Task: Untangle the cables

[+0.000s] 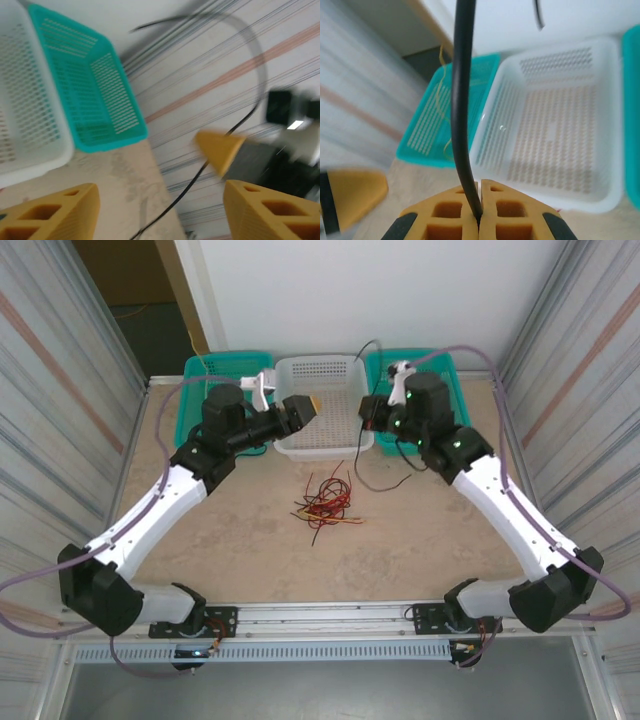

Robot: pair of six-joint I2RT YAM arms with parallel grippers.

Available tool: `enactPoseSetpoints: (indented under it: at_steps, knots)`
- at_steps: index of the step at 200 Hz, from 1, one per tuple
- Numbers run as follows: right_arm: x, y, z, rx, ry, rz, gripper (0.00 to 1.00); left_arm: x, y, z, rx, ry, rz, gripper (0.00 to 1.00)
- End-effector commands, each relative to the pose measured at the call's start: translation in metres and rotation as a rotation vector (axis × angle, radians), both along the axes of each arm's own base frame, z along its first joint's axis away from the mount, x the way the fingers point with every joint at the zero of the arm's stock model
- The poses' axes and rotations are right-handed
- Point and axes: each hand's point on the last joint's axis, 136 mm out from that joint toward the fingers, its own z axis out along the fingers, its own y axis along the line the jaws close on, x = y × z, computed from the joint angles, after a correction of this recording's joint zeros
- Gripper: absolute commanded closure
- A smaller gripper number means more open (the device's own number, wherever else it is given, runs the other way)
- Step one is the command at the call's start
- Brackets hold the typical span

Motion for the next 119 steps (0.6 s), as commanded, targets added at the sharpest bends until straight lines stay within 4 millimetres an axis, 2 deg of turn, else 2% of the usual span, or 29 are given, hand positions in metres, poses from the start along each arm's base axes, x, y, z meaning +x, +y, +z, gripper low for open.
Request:
enactPoseSetpoints:
  at_steps: [1, 20, 36, 68, 71, 75, 92, 101, 119]
  knots:
    - [0.03, -0.031, 0.006, -0.086, -0.001, -0.081, 1.0, -0.01, 0.025, -0.026, 0.115, -0.03, 0.07, 0.25]
    - [0.062, -0.059, 0.008, -0.144, -0.012, -0.165, 0.99, -0.017, 0.034, -0.049, 0.158, 0.003, 0.09, 0.23]
    - [0.092, -0.08, 0.005, -0.172, -0.009, -0.225, 0.99, -0.023, 0.034, -0.064, 0.181, 0.037, 0.066, 0.29]
    - [0.155, -0.118, -0.03, -0.194, 0.064, -0.318, 0.97, -0.03, 0.03, -0.09, 0.206, 0.104, 0.02, 0.34]
    - [0.16, -0.121, -0.041, -0.197, 0.086, -0.32, 0.97, -0.03, 0.029, -0.091, 0.208, 0.106, 0.015, 0.34]
    - [0.169, -0.124, -0.036, -0.187, 0.074, -0.325, 0.96, -0.031, 0.029, -0.093, 0.211, 0.111, 0.011, 0.35]
    - [0.195, -0.136, -0.06, -0.198, 0.124, -0.336, 0.93, -0.033, 0.028, -0.099, 0.222, 0.118, 0.0, 0.37]
    - [0.206, -0.139, -0.071, -0.206, 0.156, -0.336, 0.88, -0.034, 0.029, -0.102, 0.23, 0.12, -0.002, 0.37]
    - [0.22, -0.139, -0.099, -0.224, 0.229, -0.324, 0.69, -0.037, 0.031, -0.11, 0.247, 0.126, -0.007, 0.36]
